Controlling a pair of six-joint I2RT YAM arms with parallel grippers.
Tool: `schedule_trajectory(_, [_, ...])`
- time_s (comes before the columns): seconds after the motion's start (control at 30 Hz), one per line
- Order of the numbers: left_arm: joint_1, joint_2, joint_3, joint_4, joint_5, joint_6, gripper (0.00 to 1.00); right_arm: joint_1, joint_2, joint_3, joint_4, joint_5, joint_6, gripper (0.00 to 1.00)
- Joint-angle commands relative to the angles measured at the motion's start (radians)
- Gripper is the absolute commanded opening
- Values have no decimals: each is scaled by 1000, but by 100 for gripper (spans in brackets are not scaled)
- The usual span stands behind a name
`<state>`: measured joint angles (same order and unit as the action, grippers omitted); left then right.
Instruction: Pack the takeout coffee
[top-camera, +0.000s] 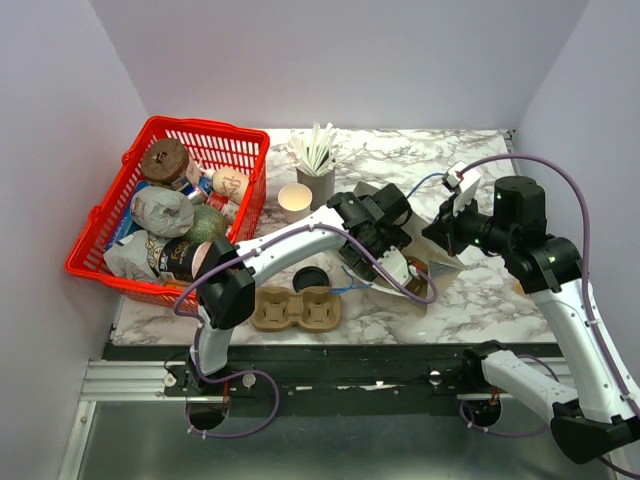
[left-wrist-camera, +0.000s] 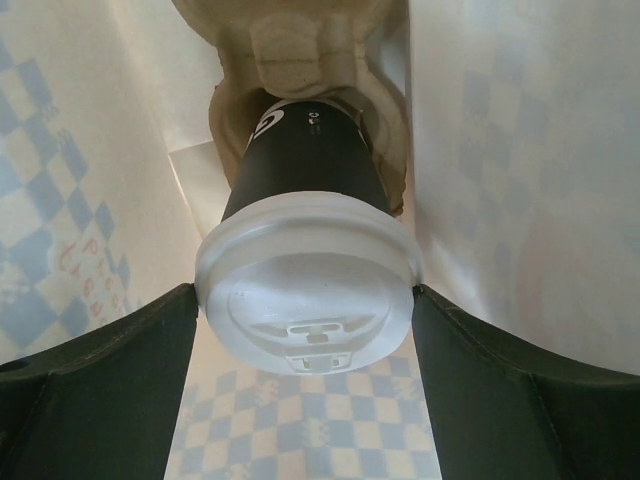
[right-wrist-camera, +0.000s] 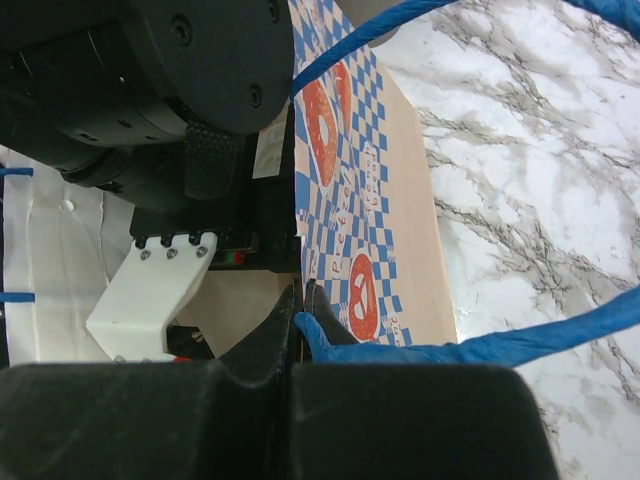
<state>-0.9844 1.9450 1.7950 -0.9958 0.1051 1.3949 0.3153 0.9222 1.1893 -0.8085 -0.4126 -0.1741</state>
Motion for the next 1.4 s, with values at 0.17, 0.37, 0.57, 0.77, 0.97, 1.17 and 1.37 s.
schedule_trajectory(0.17, [-14, 86, 82, -63, 35, 26, 27, 8, 7, 32, -3, 18, 47, 1])
schedule_trajectory(0.37, [-4, 8, 101, 17, 67, -59, 84, 5, 20, 53, -20, 86, 35, 0])
schedule_trajectory(0.57, [7, -84, 67, 66, 116, -134, 98, -16, 61, 84, -20, 145, 22, 1])
schedule_trajectory(0.77, [23, -118, 70, 89, 166, -204, 98, -35, 90, 96, -23, 202, 13, 1])
schedule_trajectory(0.97, [27, -141, 69, 80, 217, -212, 98, -50, 128, 122, -38, 228, -13, 7])
schedule_trajectory(1.17, [55, -182, 106, 276, 237, -483, 99, -116, 191, 183, -64, 225, -42, 39])
schedule_trajectory(1.37, [85, -245, 124, 546, 183, -825, 99, -120, 228, 326, -119, 204, -62, 94])
